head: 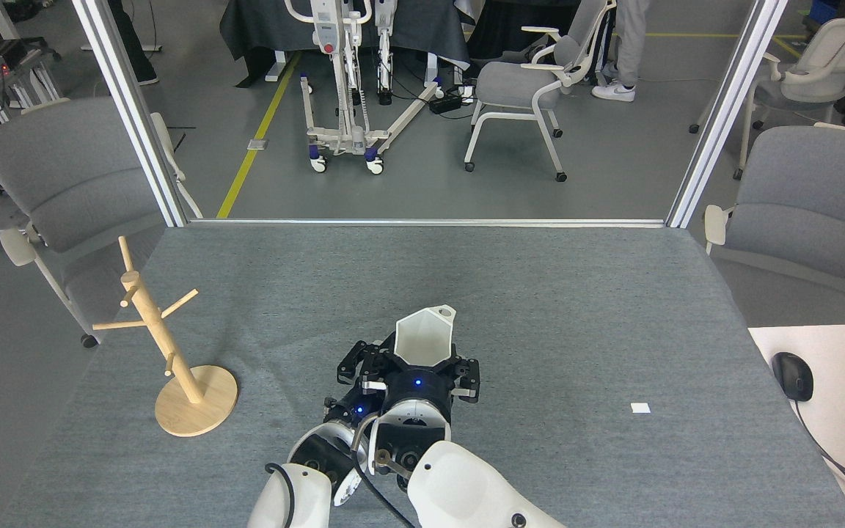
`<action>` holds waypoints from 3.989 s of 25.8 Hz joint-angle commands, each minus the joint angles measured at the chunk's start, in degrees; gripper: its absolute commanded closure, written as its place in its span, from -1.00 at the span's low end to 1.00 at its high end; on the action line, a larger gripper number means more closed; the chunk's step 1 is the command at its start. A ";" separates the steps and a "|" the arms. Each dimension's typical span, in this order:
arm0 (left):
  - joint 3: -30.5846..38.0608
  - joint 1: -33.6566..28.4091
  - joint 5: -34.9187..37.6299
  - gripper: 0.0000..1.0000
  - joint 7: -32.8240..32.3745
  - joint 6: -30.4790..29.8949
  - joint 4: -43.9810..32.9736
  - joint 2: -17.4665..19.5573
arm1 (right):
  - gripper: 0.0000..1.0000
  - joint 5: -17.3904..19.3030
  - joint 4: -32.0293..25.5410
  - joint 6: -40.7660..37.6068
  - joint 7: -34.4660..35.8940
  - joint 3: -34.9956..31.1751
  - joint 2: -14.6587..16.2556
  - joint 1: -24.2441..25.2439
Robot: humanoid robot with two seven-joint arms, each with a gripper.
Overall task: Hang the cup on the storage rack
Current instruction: 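Bring the left gripper under the cup and grasp its base, then release the cup from the right gripper and withdraw it, then move the cup with the left gripper beside the wooden stand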
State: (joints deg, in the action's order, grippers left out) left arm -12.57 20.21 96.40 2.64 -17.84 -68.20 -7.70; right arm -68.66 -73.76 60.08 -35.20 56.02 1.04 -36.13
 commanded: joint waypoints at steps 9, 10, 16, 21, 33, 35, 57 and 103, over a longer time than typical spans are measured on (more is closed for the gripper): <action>0.44 -5.44 0.45 -0.96 2.72 5.19 -3.08 4.62 | 0.85 0.46 -1.04 -0.08 -12.35 -0.92 -0.86 -3.16; 0.44 -6.41 0.45 -0.96 3.34 5.80 -3.61 5.41 | 0.86 0.46 -1.22 -0.08 -12.88 -0.92 -0.86 -3.16; 0.44 -6.58 0.63 -0.96 3.51 8.79 -3.43 6.12 | 0.89 0.46 -1.39 -0.08 -15.34 -1.18 -1.92 -2.90; 0.44 -5.79 0.63 -0.96 3.16 8.96 -2.82 5.24 | 0.89 1.60 -1.39 -0.08 -15.43 -1.27 -2.09 -2.81; 0.18 -3.25 0.54 -0.97 3.34 10.90 -0.53 1.72 | 0.95 11.01 -1.30 -0.08 -15.25 -1.36 -2.88 -5.27; 0.18 -3.33 0.54 -0.97 3.51 10.72 -0.53 1.98 | 0.95 11.09 -1.30 -0.08 -15.34 -1.53 -2.88 -5.18; 0.00 -3.60 0.63 1.00 2.64 5.98 0.26 3.65 | -0.32 12.68 -0.25 -0.08 -14.63 -2.76 -2.00 -5.18; 34.19 -34.71 0.10 1.00 3.95 3.52 -28.30 13.06 | -0.98 -2.53 -2.80 -65.26 38.54 -59.19 18.65 26.55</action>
State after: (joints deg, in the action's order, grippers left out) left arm 13.51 -12.28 96.56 5.81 -14.30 -94.68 5.35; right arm -69.19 -73.41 -3.35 6.67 -0.41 21.08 -11.59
